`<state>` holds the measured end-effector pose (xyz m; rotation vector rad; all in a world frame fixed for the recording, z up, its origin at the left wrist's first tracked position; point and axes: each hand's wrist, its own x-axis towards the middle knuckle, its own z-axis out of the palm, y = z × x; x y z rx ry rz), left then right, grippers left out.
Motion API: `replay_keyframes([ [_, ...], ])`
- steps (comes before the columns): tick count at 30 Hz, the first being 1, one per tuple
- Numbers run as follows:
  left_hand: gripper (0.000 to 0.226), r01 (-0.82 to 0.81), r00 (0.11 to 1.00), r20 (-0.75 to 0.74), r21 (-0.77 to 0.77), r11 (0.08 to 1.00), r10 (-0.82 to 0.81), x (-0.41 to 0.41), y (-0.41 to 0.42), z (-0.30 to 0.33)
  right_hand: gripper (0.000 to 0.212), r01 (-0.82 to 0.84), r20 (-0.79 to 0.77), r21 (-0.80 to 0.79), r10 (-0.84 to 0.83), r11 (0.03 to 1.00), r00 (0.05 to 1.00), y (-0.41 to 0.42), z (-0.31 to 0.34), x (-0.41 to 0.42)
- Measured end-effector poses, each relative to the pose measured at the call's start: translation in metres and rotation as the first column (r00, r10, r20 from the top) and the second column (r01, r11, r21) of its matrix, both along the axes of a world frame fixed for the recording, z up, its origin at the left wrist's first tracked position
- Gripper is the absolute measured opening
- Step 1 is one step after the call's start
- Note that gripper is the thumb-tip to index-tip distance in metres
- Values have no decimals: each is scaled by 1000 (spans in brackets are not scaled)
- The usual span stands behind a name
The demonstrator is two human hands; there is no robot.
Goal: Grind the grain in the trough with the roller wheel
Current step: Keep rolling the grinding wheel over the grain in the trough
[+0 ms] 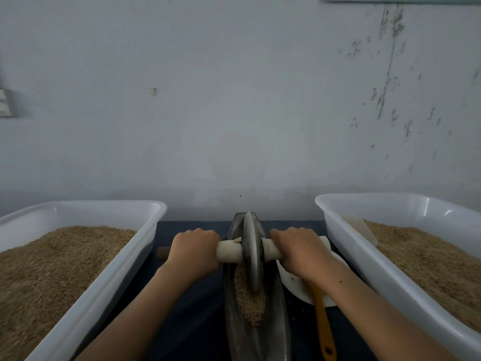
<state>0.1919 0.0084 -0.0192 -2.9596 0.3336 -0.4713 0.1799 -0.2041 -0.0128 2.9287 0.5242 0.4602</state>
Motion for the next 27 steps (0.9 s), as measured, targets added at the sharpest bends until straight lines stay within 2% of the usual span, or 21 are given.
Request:
replay_keyframes([
  [5,39,4,973,-231,2,1000,-3,0,3,9,20,-21,-219,-58,8,998,976,-2,14,-1],
  [8,43,-4,954,-300,-4,1000,3,1,4,11,21,-33,-249,-80,12,996,968,-2,16,-1],
  [11,39,-10,970,-241,-5,1000,9,2,3,9,26,-3,-200,-77,-13,997,980,1,13,0],
  [16,21,-5,999,52,-29,1000,7,0,-2,0,25,26,-45,-1,-26,1000,999,3,7,-1],
  [19,18,2,997,79,-52,999,2,-1,-2,-3,25,34,-5,-6,-34,999,999,3,5,-1],
  [21,23,3,1000,25,-31,1000,-2,-1,-1,0,28,26,-50,-18,-27,999,998,2,7,-2],
  [27,44,-24,950,-312,1,1000,23,-5,3,13,28,-34,-303,-58,15,998,953,-3,17,-3],
])
